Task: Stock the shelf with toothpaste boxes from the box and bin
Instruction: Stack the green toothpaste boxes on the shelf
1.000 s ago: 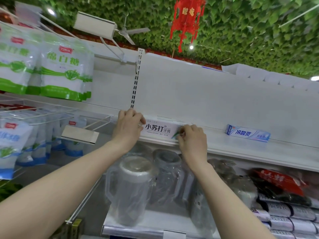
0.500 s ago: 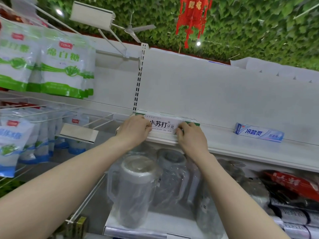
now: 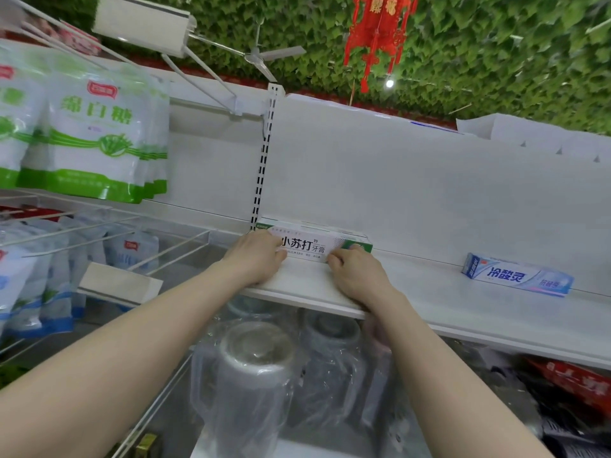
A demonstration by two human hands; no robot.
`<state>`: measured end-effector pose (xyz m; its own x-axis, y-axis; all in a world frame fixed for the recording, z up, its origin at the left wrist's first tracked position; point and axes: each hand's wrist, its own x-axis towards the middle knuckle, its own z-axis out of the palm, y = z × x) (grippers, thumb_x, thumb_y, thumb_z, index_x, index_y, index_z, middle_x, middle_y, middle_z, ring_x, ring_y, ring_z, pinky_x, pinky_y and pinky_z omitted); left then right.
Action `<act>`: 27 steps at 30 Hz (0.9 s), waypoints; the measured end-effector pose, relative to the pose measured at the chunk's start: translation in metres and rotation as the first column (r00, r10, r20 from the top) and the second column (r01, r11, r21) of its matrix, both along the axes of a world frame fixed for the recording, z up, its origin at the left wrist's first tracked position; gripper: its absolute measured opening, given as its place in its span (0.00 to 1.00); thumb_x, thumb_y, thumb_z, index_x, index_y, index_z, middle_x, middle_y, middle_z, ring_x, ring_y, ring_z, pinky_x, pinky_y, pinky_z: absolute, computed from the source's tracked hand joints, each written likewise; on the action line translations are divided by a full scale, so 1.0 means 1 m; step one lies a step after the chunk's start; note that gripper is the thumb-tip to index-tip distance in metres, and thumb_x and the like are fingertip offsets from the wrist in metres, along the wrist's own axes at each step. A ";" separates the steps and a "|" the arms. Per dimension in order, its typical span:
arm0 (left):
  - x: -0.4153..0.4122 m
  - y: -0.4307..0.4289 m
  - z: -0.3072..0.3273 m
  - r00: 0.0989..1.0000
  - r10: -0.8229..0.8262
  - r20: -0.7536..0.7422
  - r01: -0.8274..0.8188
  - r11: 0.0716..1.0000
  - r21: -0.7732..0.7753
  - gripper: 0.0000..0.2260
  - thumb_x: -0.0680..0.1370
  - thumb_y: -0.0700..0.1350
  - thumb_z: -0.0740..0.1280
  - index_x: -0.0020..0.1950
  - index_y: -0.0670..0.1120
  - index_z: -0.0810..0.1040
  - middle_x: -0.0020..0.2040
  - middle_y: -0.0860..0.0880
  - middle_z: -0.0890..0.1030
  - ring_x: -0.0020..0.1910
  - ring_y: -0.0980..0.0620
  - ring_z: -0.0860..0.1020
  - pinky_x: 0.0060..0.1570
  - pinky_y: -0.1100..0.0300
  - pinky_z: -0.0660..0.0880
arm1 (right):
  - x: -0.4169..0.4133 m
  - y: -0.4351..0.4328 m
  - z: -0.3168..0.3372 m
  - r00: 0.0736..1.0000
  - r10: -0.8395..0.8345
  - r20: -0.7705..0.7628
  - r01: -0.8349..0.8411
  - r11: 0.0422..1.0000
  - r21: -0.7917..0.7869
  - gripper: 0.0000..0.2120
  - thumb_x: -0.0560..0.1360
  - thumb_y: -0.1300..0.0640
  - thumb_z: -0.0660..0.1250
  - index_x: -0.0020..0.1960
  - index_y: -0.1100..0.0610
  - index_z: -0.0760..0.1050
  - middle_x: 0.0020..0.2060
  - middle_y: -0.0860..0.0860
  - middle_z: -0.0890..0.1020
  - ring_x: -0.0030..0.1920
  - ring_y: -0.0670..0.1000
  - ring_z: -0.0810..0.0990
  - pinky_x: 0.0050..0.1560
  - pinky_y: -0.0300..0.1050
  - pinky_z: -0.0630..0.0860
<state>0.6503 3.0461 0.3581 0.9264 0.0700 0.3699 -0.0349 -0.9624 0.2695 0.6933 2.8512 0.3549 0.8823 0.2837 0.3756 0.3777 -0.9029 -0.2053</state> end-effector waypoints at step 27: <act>-0.101 0.013 -0.025 0.897 -0.232 0.377 0.276 0.959 -0.067 0.11 0.78 0.47 0.65 0.58 0.52 0.81 0.62 0.53 0.79 0.63 0.49 0.75 0.62 0.54 0.69 | -0.116 0.036 -0.031 0.943 -0.085 0.322 0.009 0.973 0.233 0.18 0.81 0.52 0.58 0.68 0.56 0.73 0.63 0.55 0.78 0.63 0.57 0.74 0.59 0.49 0.69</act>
<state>0.5496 3.0589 0.3330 0.7220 -0.0868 0.6864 -0.3905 -0.8701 0.3007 0.5770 2.8875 0.3241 0.7095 0.1192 0.6945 0.4166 -0.8658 -0.2770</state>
